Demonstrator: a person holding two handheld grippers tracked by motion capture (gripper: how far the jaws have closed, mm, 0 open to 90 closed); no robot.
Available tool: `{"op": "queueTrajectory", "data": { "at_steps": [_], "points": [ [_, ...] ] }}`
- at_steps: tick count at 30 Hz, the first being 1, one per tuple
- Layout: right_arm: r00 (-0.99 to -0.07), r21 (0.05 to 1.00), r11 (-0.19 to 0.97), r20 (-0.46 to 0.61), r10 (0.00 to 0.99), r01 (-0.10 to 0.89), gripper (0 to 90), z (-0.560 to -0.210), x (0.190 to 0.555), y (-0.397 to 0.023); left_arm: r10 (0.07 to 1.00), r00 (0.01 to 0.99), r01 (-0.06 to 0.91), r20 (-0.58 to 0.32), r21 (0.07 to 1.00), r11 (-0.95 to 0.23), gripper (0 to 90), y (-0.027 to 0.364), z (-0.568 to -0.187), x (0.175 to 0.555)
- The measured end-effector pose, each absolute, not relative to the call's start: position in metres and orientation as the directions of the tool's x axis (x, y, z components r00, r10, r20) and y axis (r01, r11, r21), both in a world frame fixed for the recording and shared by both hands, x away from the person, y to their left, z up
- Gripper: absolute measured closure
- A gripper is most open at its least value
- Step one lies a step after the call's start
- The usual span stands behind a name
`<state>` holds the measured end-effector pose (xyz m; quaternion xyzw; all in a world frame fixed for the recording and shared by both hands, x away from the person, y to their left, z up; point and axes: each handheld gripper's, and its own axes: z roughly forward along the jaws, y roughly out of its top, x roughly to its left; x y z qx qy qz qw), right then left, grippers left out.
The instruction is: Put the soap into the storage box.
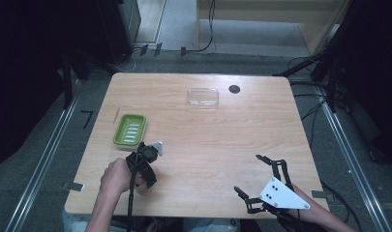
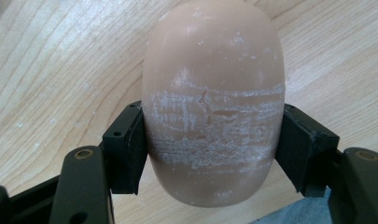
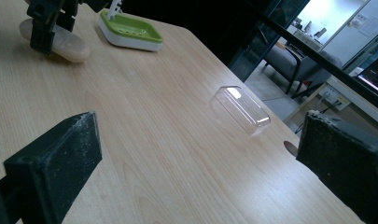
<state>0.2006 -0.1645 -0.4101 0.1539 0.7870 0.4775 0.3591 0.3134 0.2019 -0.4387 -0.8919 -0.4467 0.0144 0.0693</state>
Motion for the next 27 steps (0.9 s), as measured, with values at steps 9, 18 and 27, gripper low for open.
{"op": "queueTrajectory", "data": {
  "at_steps": [9, 18, 27],
  "points": [
    [-0.695, 0.862, 0.497, -0.418, 0.585, -0.1, 0.0, -0.41, 0.201, -0.164, 0.806, 0.59, 0.803, 0.048, -0.132, -0.581, 33.6, 0.21, -0.43, 0.315],
    [-0.695, 0.862, 0.497, -0.417, 0.585, -0.1, 0.0, -0.41, 0.201, -0.164, 0.814, 0.579, 0.811, 0.05, -0.136, -0.569, 33.6, 0.22, -0.426, 0.315],
    [-0.695, 0.863, 0.495, -0.416, 0.586, -0.099, 0.0, -0.41, 0.201, -0.165, 0.821, 0.568, 0.818, 0.051, -0.141, -0.557, 33.6, 0.227, -0.424, 0.319]
  ]
}}
